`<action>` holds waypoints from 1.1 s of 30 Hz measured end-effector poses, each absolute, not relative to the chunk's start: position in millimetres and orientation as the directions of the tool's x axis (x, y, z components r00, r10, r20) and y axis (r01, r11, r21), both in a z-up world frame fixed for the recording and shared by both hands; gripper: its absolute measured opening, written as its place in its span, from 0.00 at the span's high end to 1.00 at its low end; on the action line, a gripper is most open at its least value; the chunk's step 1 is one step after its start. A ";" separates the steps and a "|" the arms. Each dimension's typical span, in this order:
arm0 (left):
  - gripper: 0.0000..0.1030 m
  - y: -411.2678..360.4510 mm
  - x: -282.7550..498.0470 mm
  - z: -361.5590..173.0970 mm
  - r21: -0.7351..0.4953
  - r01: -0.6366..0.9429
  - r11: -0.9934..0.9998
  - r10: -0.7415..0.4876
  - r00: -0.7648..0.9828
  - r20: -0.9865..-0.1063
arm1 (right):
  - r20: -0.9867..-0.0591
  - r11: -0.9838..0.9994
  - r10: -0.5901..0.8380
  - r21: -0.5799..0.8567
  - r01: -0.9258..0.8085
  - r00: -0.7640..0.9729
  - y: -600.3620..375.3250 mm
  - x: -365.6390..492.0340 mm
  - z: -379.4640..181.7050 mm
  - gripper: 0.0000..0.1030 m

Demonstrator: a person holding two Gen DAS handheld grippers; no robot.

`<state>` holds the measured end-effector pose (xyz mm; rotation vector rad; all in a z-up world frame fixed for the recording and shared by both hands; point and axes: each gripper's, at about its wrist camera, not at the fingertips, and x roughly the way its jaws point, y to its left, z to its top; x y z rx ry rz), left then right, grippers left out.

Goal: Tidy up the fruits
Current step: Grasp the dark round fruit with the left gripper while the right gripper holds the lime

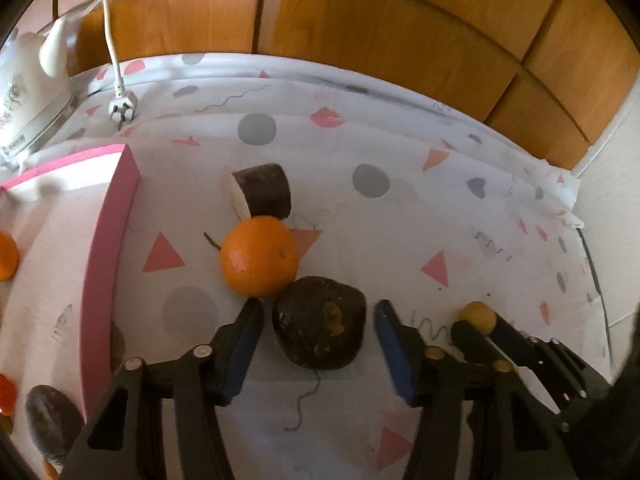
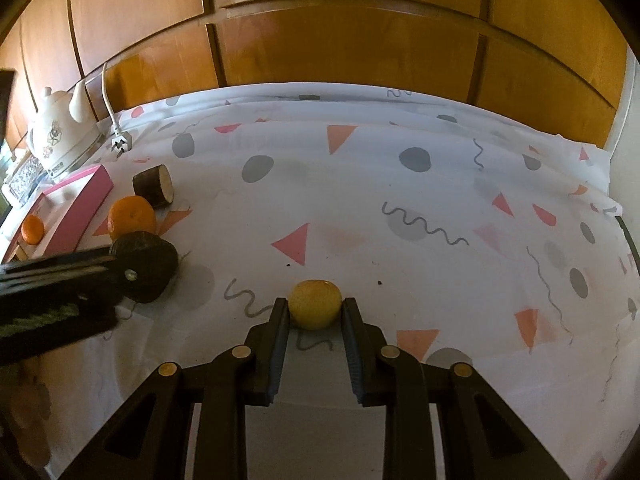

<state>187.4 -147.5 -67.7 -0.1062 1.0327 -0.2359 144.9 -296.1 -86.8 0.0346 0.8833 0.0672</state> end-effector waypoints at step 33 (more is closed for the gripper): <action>0.62 -135.3 91.1 -82.2 -0.101 0.363 0.926 -0.306 0.568 -0.764 | -0.753 0.998 0.059 0.070 -0.009 0.655 -295.8 71.0 -90.0 0.74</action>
